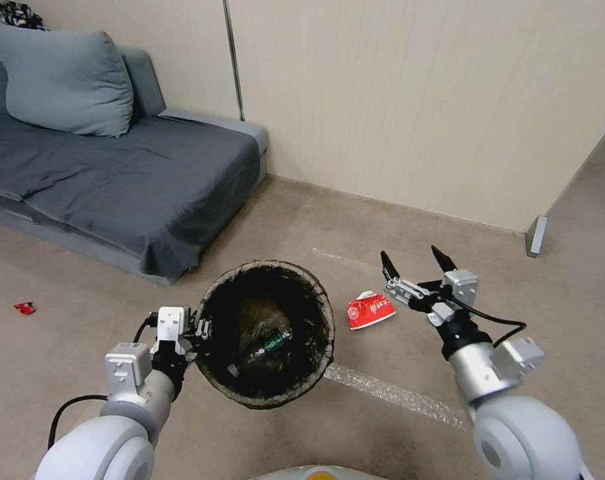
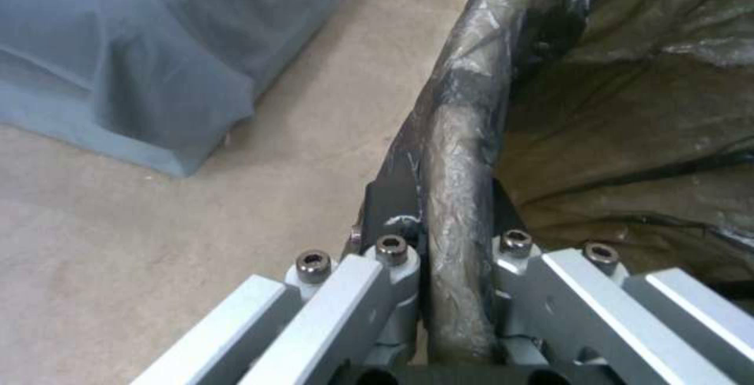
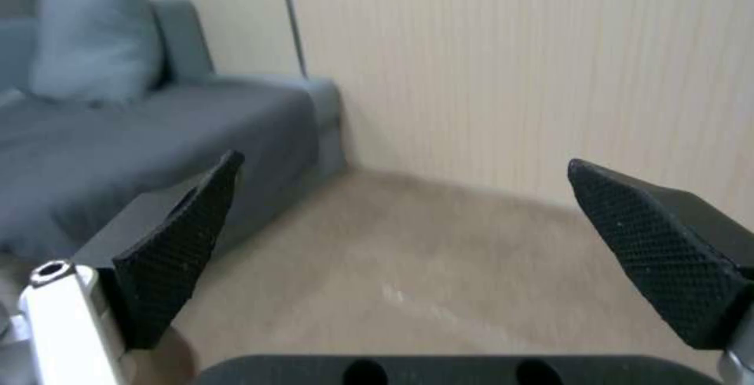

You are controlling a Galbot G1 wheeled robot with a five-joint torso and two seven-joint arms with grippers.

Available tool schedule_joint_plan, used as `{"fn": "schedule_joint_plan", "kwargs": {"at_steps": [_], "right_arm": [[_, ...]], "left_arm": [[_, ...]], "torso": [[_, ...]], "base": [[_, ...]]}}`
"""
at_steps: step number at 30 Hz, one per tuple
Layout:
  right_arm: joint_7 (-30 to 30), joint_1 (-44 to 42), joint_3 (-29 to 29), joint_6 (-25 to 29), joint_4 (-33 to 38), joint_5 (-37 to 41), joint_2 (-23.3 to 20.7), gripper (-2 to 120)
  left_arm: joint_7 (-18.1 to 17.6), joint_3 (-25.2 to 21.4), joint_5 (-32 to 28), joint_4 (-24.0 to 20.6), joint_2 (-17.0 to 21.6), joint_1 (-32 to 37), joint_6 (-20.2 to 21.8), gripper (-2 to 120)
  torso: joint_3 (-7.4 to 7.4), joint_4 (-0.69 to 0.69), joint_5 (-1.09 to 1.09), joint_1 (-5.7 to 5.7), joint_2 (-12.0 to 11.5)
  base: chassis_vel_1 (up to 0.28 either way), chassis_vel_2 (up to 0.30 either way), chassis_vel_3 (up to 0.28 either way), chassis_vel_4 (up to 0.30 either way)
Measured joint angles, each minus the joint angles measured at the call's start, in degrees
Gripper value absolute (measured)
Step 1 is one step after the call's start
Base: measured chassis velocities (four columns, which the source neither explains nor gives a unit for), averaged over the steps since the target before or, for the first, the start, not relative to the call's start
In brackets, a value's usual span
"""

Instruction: Pick up the trash bin, then pick up the garbage from the floor and place it into the trash bin.

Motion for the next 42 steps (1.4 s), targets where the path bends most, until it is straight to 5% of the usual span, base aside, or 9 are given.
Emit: {"fn": "schedule_joint_plan", "kwargs": {"at_steps": [20, 30, 42], "right_arm": [[13.66, 18.13, -4.81, -11.94, -25.28, 21.77, 0.99, 100], [22.33, 25.95, -9.34, -12.6, -38.5, 29.53, 4.35, 100], [26.04, 31.19, -10.4, -12.14, -48.79, 35.17, 7.33, 100]], "left_arm": [[0.01, -0.4, 0.73, 0.18, 0.91, 0.74, -0.83, 2], [0.0, -0.22, 0.1, 0.44, 1.78, 0.39, -0.89, 2], [0.01, -0.4, -0.36, 0.44, 2.62, 0.51, -0.89, 2]], "torso": [[0.0, -0.01, 0.0, 0.0, 0.0], [0.01, -0.01, 0.01, 0.0, 0.0], [0.01, -0.01, 0.0, 0.0, 0.0]], "base": [[0.0, 0.0, 0.0, 0.0], [0.0, 0.0, 0.0, 0.0], [0.0, 0.0, 0.0, 0.0]]}}
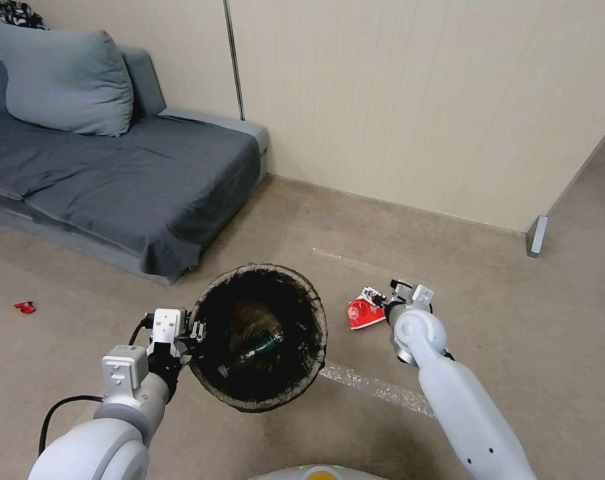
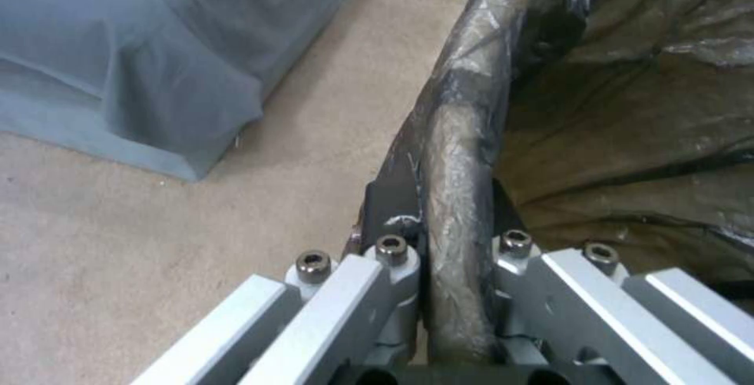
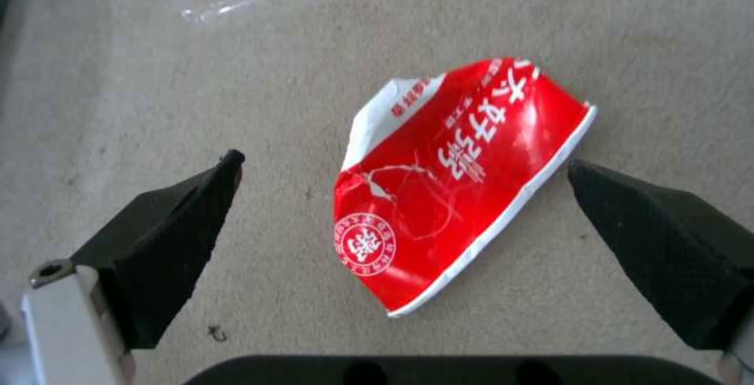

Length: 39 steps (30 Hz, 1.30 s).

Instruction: Pick up the trash bin, then pick up the garbage from the floor and place it into the trash bin.

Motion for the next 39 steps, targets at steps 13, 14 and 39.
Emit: {"fn": "schedule_joint_plan", "kwargs": {"at_steps": [13, 14, 39], "right_arm": [[-0.12, 3.42, -0.54, 0.51, -6.31, -0.44, 2.11, 100], [-0.12, 3.42, -0.54, 0.51, -6.31, -0.44, 2.11, 100], [-4.55, 13.26, 0.25, 3.28, -24.25, -7.23, 8.14, 100]], "left_arm": [[0.0, 0.22, 0.08, 0.0, -0.1, 0.42, 0.0, 2], [0.0, 0.22, 0.08, 0.0, -0.1, 0.42, 0.0, 2], [0.01, 0.1, 0.36, 0.41, -0.9, 0.8, -0.11, 2]], "torso": [[0.0, -0.01, 0.0, 0.0, 0.0], [0.0, -0.01, 0.0, 0.0, 0.0], [0.0, 0.0, 0.0, 0.0, 0.0]], "base": [[0.0, 0.0, 0.0, 0.0], [0.0, 0.0, 0.0, 0.0], [0.0, 0.0, 0.0, 0.0]]}}
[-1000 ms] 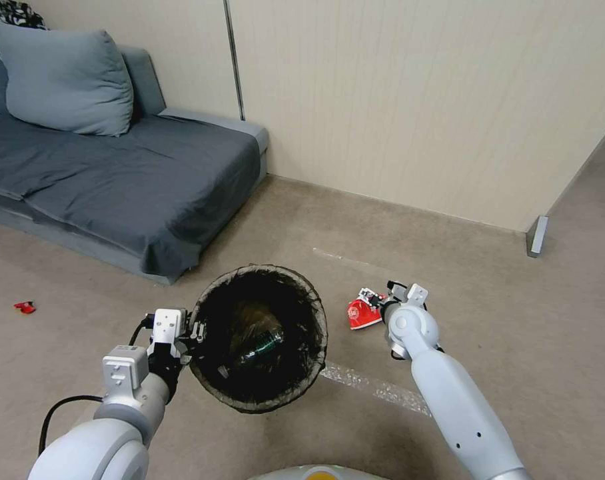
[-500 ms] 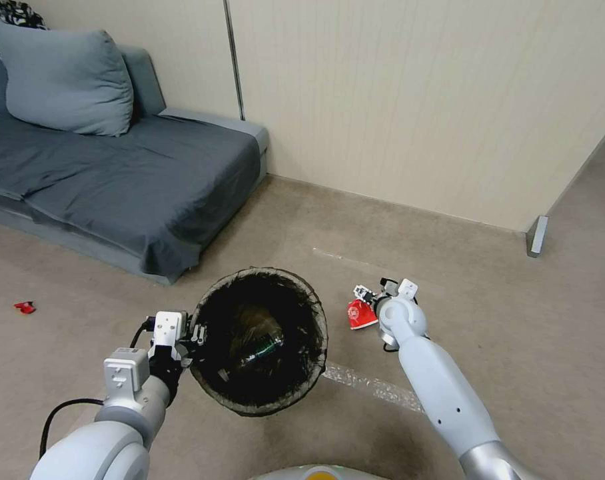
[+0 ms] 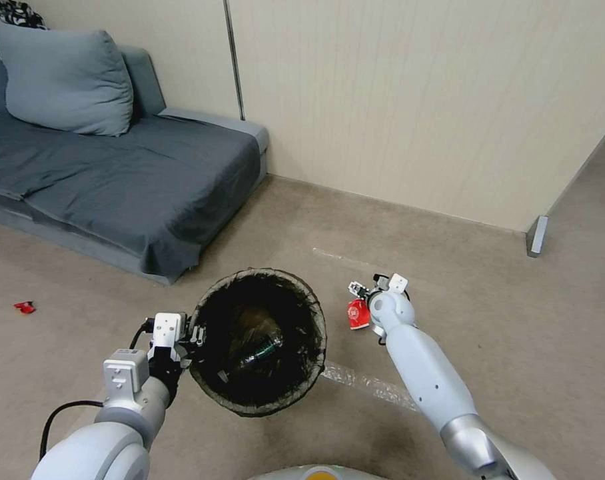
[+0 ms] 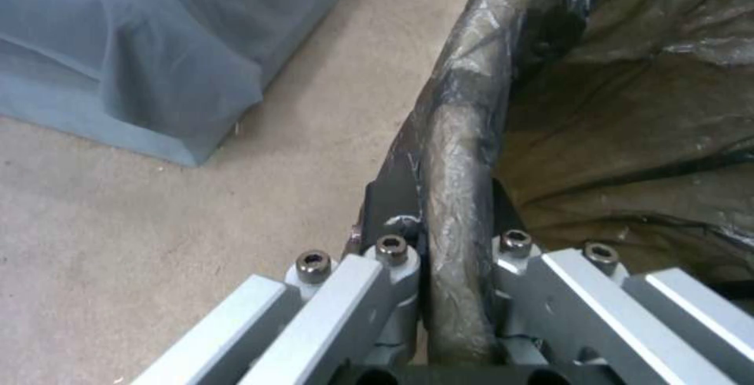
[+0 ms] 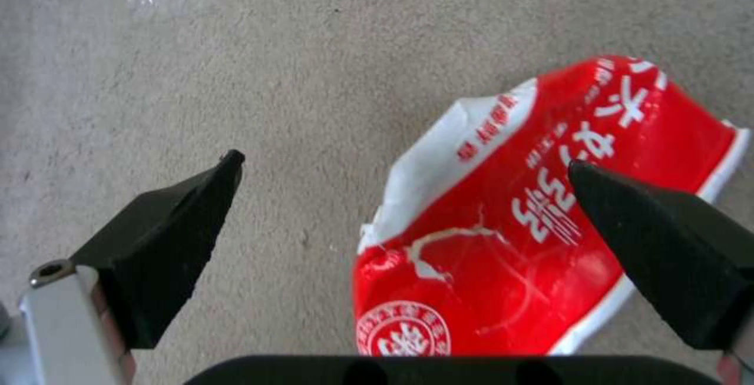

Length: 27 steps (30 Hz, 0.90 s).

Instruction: Pick up the trash bin, then pick up the garbage from the floor and place it into the trash bin.

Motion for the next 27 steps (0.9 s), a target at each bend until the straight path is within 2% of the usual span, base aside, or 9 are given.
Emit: {"fn": "schedule_joint_plan", "kwargs": {"at_steps": [5, 8, 16, 19, 21, 22, 23, 26, 27], "right_arm": [[-0.53, 1.66, 0.41, 1.44, -4.02, -2.63, 1.25, 100], [-0.6, 2.41, 0.83, 2.13, -6.08, -3.49, 2.04, 92], [-0.82, 2.94, 1.68, 3.11, -8.46, -4.51, 3.09, 65], [-0.83, 2.94, 1.78, 3.23, -8.53, -4.47, 3.27, 51], [-0.83, 2.94, 1.78, 3.25, -8.53, -4.47, 3.27, 50], [-0.81, 2.93, 1.79, 3.35, -8.42, -4.45, 3.29, 41], [-0.81, 2.93, 1.79, 3.35, -8.42, -4.45, 3.29, 41], [-0.76, 2.75, 1.8, 3.5, -8.17, -4.45, 3.28, 25], [-0.76, 2.75, 1.8, 3.5, -8.17, -4.45, 3.28, 25]], "left_arm": [[0.05, -0.02, 0.09, 0.25, -0.14, 0.16, 0.0, 2], [0.09, -0.05, 0.15, 0.3, -0.2, 0.22, 0.0, 2], [0.13, -0.1, 0.32, 0.69, -0.29, 0.11, 0.0, 2], [0.26, 0.05, 0.6, 0.92, -0.44, -0.04, 0.0, 2], [0.26, 0.05, 0.6, 0.92, -0.44, -0.04, 0.0, 2], [0.42, 0.09, 0.72, 1.02, -0.44, -0.09, -0.05, 2], [0.42, 0.09, 0.72, 1.02, -0.44, -0.09, -0.05, 2], [0.54, 0.08, 0.77, 1.08, -0.38, -0.18, -0.09, 2], [0.54, 0.08, 0.77, 1.08, -0.38, -0.18, -0.09, 2]], "torso": [[0.0, -0.01, -0.01, 0.0, 0.0], [0.0, -0.01, -0.01, 0.0, 0.0], [0.0, -0.02, -0.02, 0.0, 0.0], [0.0, 0.0, -0.01, 0.0, 0.0], [0.0, 0.0, -0.01, 0.0, 0.01], [0.0, 0.0, 0.0, 0.0, 0.0], [0.0, 0.0, 0.0, 0.0, 0.0], [0.0, -0.01, 0.0, 0.0, 0.0], [0.0, -0.01, 0.0, 0.0, 0.0]], "base": [[0.0, 0.0, 0.0, 0.0], [0.0, 0.0, 0.0, 0.0], [0.0, 0.0, 0.0, 0.0], [0.0, 0.0, 0.0, 0.0], [0.0, 0.0, 0.0, 0.0], [0.0, 0.0, 0.0, 0.0], [0.0, 0.0, 0.0, 0.0], [0.0, 0.0, 0.0, 0.0], [0.0, 0.0, 0.0, 0.0]]}}
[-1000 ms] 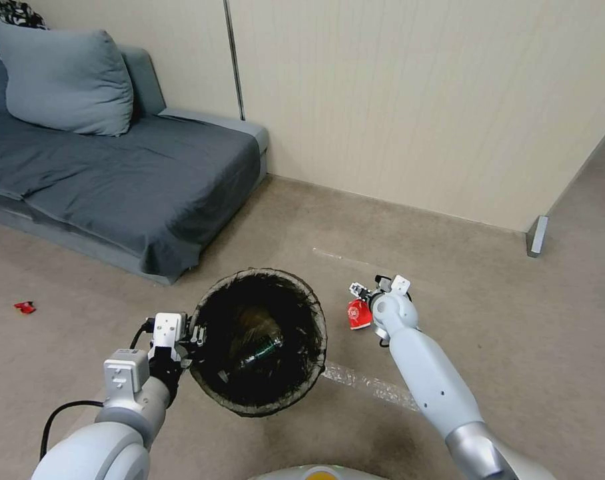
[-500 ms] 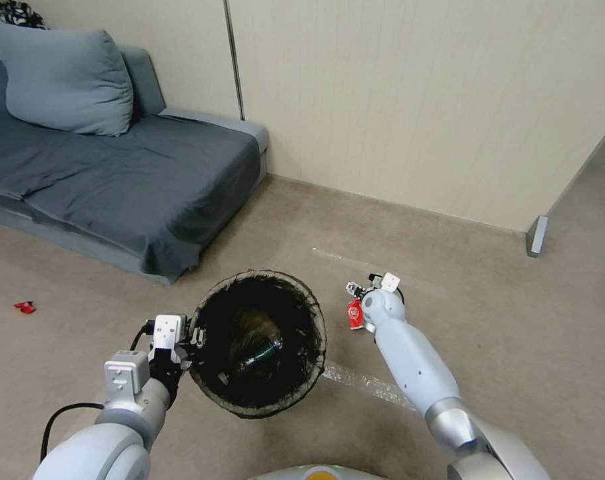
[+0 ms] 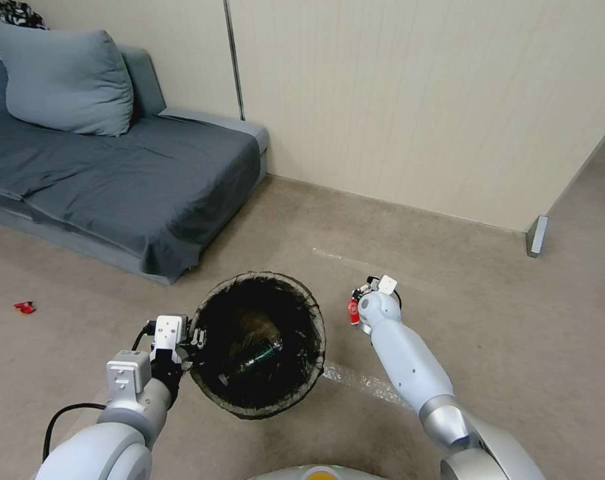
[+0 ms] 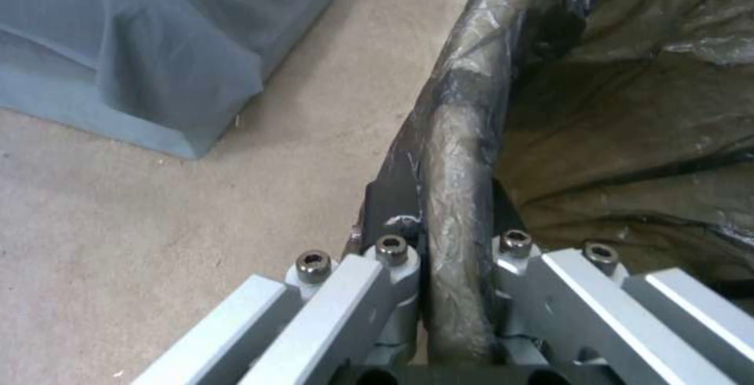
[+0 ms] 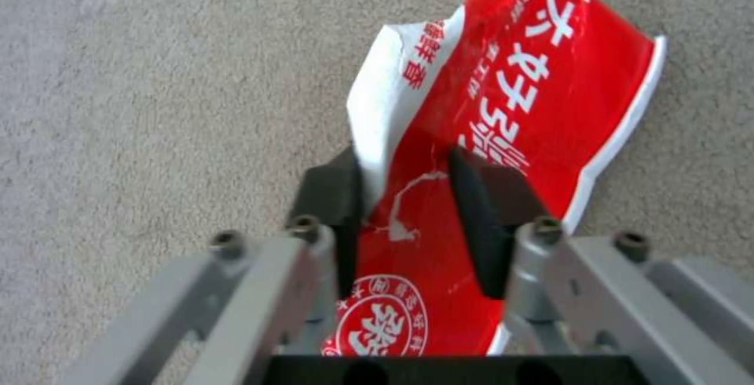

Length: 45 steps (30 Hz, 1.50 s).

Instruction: Pick up the trash bin, then pick up the garbage from the floor and place it into the trash bin.

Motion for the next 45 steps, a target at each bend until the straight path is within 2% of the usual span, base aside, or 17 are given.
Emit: {"fn": "schedule_joint_plan", "kwargs": {"at_steps": [7, 16, 21, 24, 26, 27, 28, 29, 30, 31, 33, 34, 37, 38, 41, 42, 45], "right_arm": [[-0.03, -0.28, 0.0, 0.3, 0.13, -0.52, -0.25, 0], [-0.19, -0.53, 0.1, 0.62, 0.53, -1.08, -0.67, 0], [0.53, -1.8, 0.98, 1.72, 4.67, -2.23, -2.07, 0], [0.7, -3.64, 0.95, 1.77, 9.87, -3.23, -4.31, 0], [0.1, -6.58, 0.9, 1.72, 17.75, -5.66, -7.28, 0], [0.1, -6.58, 0.9, 1.72, 17.75, -5.66, -7.28, 0], [-0.9, -9.1, 0.89, 1.09, 25.21, -6.82, -9.63, 0], [-1.33, -10.36, 0.9, 0.64, 28.9, -6.92, -10.81, 0], [-1.33, -10.36, 0.9, 0.64, 28.9, -6.92, -10.81, 0], [-1.8, -12.06, 0.97, -0.08, 33.55, -6.81, -12.45, 0], [-2.57, -15.08, 1.09, -1.31, 42.76, -5.65, -16.14, 0], [-2.57, -15.08, 1.09, -1.31, 42.76, -5.65, -16.14, 0], [-4.12, -18.78, 1.79, -2.97, 54.94, -2.84, -22.71, 0], [-4.12, -18.78, 1.79, -2.97, 54.94, -2.84, -22.71, 0], [-7.12, -22.84, 3.05, -3.78, 66.62, -0.51, -29.89, 0], [-7.12, -22.84, 3.05, -3.78, 66.62, -0.51, -29.89, 0], [-10.55, -25.91, 3.36, -3.82, 76.16, 0.87, -32.95, 0]], "left_arm": [[0.08, 0.05, 0.11, 0.27, -0.03, -0.22, -0.06, 2], [0.14, 0.2, 0.35, 0.36, -0.07, -0.18, -0.28, 2], [0.17, 0.07, 0.36, 0.13, 0.16, -0.03, -0.29, 2], [0.18, 0.01, 0.34, -0.14, 0.18, 0.0, -0.29, 2], [0.18, 0.01, 0.35, -0.26, 0.12, 0.0, -0.29, 2], [0.18, 0.01, 0.35, -0.26, 0.12, 0.0, -0.29, 2], [0.23, 0.08, 0.32, -0.41, 0.07, -0.01, -0.29, 2], [0.25, 0.13, 0.31, -0.46, 0.08, -0.03, -0.29, 2], [0.25, 0.13, 0.31, -0.46, 0.08, -0.03, -0.29, 2], [0.27, 0.2, 0.31, -0.54, 0.15, -0.07, -0.29, 2], [0.32, 0.28, 0.3, -0.74, 0.36, -0.13, -0.29, 2], [0.32, 0.28, 0.3, -0.74, 0.36, -0.13, -0.29, 2], [0.46, 0.43, 0.26, -0.93, 0.5, -0.33, -0.29, 2], [0.46, 0.43, 0.26, -0.93, 0.5, -0.33, -0.29, 2], [0.6, 0.76, 0.51, -0.97, 0.36, -0.34, -0.29, 2], [0.6, 0.76, 0.51, -0.97, 0.36, -0.34, -0.29, 2], [0.73, 1.11, 0.67, -1.07, 0.34, -0.24, -0.27, 2]], "torso": [[0.0, -0.01, 0.0, 0.0, 0.0], [0.0, 0.01, 0.01, 0.0, 0.0], [0.0, 0.01, 0.02, 0.0, 0.0], [0.0, 0.02, 0.02, 0.0, 0.0], [0.0, -0.02, 0.0, 0.0, 0.0], [0.0, -0.02, 0.0, 0.0, 0.0], [0.0, -0.02, 0.02, 0.0, 0.0], [0.0, -0.01, 0.0, 0.0, 0.0], [0.0, -0.01, 0.0, 0.0, 0.0], [0.0, 0.0, 0.0, 0.0, 0.0], [0.0, 0.0, 0.03, 0.0, 0.0], [0.0, 0.0, 0.03, 0.0, 0.0], [0.0, 0.0, 0.01, 0.0, 0.0], [0.0, 0.0, 0.01, 0.0, 0.0], [0.0, -0.02, 0.01, 0.0, 0.0], [0.0, -0.02, 0.01, 0.0, 0.0], [0.0, 0.0, -0.01, 0.0, 0.0]], "base": [[0.0, 0.0, 0.0, 0.0], [0.0, 0.0, 0.0, 0.0], [0.0, 0.0, 0.0, 0.0], [0.0, 0.0, 0.0, 0.0], [0.0, 0.0, 0.0, 0.0], [0.0, 0.0, 0.0, 0.0], [0.0, 0.0, 0.0, 0.0], [0.0, 0.0, 0.0, 0.0], [0.0, 0.0, 0.0, 0.0], [0.0, 0.0, 0.0, 0.0], [0.0, 0.0, 0.0, 0.0], [0.0, 0.0, 0.0, 0.0], [0.0, 0.0, 0.0, 0.0], [0.0, 0.0, 0.0, 0.0], [0.0, 0.0, 0.0, 0.0], [0.0, 0.0, 0.0, 0.0], [0.0, 0.0, 0.0, 0.0]]}}
